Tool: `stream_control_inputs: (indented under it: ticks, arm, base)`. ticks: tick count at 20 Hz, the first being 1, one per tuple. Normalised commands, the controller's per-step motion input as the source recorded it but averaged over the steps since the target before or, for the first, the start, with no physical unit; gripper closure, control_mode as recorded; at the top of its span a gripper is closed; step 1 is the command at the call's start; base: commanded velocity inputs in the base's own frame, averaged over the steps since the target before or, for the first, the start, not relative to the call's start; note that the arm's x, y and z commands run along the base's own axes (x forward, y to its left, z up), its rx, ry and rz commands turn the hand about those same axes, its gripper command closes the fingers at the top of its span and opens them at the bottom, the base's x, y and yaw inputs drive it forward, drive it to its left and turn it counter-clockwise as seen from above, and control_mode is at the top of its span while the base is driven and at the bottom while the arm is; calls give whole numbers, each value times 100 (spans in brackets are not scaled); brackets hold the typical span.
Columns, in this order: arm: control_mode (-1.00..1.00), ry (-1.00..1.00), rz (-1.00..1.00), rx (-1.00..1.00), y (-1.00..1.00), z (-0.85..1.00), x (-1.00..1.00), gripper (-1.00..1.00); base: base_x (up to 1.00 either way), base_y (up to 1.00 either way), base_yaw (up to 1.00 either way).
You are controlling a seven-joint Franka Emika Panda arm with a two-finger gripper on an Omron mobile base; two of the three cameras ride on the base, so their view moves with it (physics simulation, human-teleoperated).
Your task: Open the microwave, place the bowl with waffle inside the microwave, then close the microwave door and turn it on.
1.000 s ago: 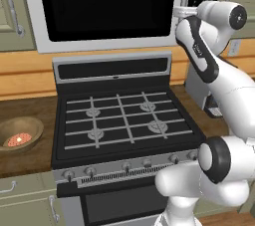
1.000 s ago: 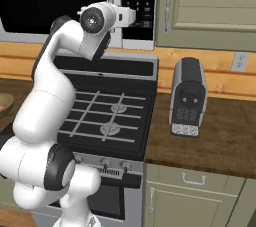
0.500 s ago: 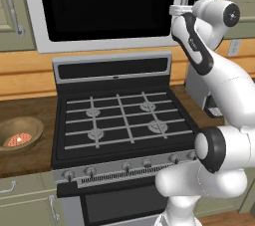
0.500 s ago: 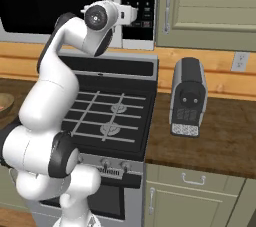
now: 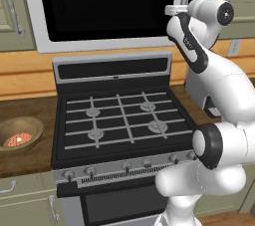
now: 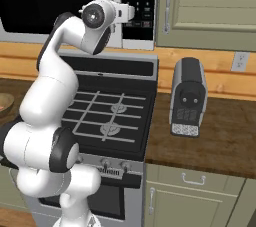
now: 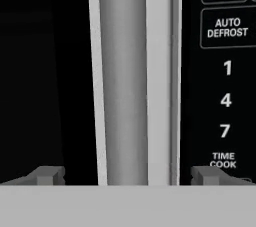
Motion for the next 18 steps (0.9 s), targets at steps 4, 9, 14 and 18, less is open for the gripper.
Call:
stream_control_inputs:
  ticks: [4, 9, 14, 18]
  arm:
    - [-100, 0, 0, 0, 1, 0, 2, -100]
    - [-100, 0, 0, 0, 0, 0, 0, -100]
    - [-100, 0, 0, 0, 0, 0, 16, -100]
    - [-100, 0, 0, 0, 0, 0, 16, -100]
  base:
    - [0, 0, 0]
    - [0, 0, 0]
    - [0, 0, 0]
    - [0, 0, 0]
